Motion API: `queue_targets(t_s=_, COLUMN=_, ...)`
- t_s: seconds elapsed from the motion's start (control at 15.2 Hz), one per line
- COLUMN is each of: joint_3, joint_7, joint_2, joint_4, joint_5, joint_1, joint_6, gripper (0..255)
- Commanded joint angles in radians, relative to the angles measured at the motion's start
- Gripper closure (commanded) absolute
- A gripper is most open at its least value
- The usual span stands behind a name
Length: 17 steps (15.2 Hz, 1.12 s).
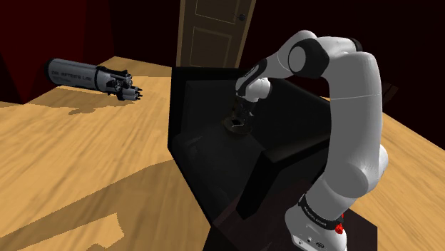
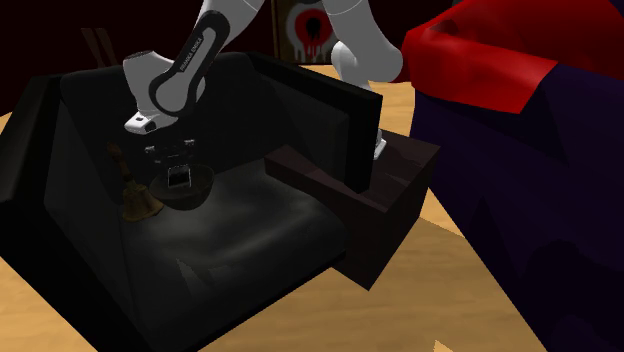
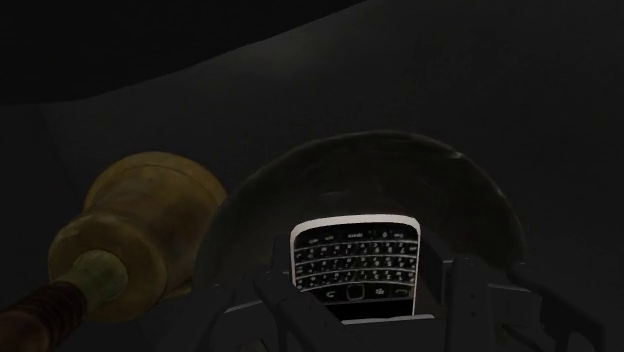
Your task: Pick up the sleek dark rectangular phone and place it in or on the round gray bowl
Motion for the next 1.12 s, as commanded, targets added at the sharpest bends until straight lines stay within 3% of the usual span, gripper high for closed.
queue_targets(t_s=0.0, joint_3=0.001, joint_7=-0.001, joint_2=0.002, joint_4=0.001, joint_5=0.001, joint_1=-0.001, joint_6=0.001, gripper=255)
queue_targets(t_s=0.26, joint_3=0.001, joint_7=-0.001, joint_2=0.002, joint_4=0.001, joint_5=0.001, joint_1=-0.001, joint_6=0.001, gripper=255)
queue_targets(t_s=0.33, joint_3=0.001, joint_7=-0.001, joint_2=0.002, joint_4=0.001, joint_5=0.001, joint_1=-0.001, joint_6=0.001, gripper=0)
queue_targets(t_s=0.66, joint_3=0.001, joint_7=-0.001, joint_2=0.002, joint_4=0.001, joint_5=0.001, joint_1=-0.001, joint_6=0.001, gripper=0)
queue_targets(t_s=0.92, joint_3=-0.035, joint_7=0.029, joint_2=-0.088, joint_4=0.003, joint_5=-0.046, joint_1=0.024, joint_6=-0.087, gripper=0)
queue_targets(t_s=1.06, joint_3=-0.035, joint_7=0.029, joint_2=-0.088, joint_4=0.003, joint_5=-0.047, joint_1=0.024, joint_6=-0.087, gripper=0)
